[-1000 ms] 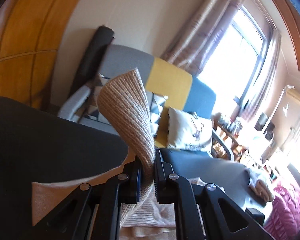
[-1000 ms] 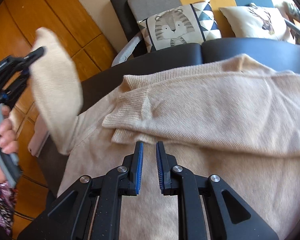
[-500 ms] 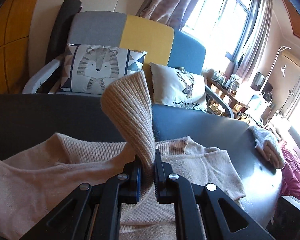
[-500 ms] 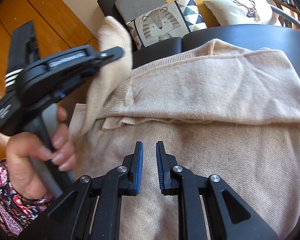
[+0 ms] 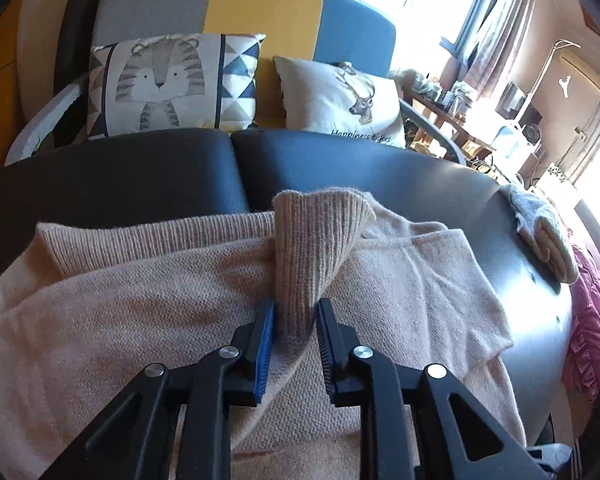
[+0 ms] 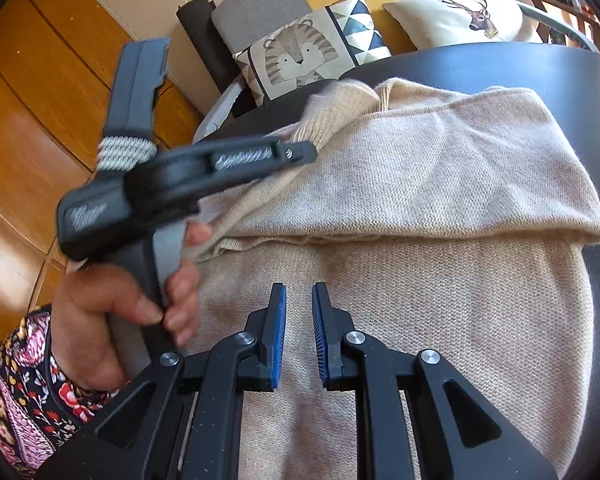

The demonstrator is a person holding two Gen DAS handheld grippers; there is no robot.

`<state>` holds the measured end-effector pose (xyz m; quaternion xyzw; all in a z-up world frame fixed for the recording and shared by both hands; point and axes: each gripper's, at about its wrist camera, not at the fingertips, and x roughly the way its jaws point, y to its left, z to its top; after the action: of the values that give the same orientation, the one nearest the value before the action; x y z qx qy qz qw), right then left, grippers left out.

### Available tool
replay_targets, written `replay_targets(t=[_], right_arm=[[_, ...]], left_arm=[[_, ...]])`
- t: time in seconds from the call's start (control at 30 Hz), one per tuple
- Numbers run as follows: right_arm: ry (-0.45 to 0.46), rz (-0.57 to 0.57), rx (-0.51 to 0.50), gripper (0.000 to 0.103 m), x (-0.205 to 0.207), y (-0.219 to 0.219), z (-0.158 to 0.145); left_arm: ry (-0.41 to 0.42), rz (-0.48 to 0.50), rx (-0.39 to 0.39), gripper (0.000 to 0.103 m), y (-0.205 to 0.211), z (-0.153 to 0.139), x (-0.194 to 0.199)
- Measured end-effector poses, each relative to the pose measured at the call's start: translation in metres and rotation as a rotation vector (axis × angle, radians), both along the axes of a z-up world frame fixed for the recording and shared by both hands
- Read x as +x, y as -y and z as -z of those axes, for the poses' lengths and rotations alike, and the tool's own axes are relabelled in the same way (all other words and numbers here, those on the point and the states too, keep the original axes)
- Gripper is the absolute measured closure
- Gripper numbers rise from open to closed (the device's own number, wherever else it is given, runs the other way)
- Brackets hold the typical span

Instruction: Fold clothes

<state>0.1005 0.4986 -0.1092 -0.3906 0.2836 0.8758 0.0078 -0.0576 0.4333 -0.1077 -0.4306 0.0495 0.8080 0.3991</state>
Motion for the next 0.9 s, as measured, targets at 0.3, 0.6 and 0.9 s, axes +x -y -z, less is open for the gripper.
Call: replay_targets(t=[0.3,0.6,0.9], right_arm=[[-0.042,0.042,0.007,0.089,-0.027,-0.015,-0.013],[-0.025,0.0,0.175,0.088,-0.104,0.008,-0.036],[0.087,0.124,0.207,0.089,-0.102,-0.02,-0.009]], left_arm=[[-0.141,-0.213,0.092,0.082,0.129,-0.02,0.002],[-0.015,-0.553,-0.009,0.081,0.234,0.043,-0.032],[-0.047,-0.533,-0.02,0.077,0.238,0.045,-0.027]])
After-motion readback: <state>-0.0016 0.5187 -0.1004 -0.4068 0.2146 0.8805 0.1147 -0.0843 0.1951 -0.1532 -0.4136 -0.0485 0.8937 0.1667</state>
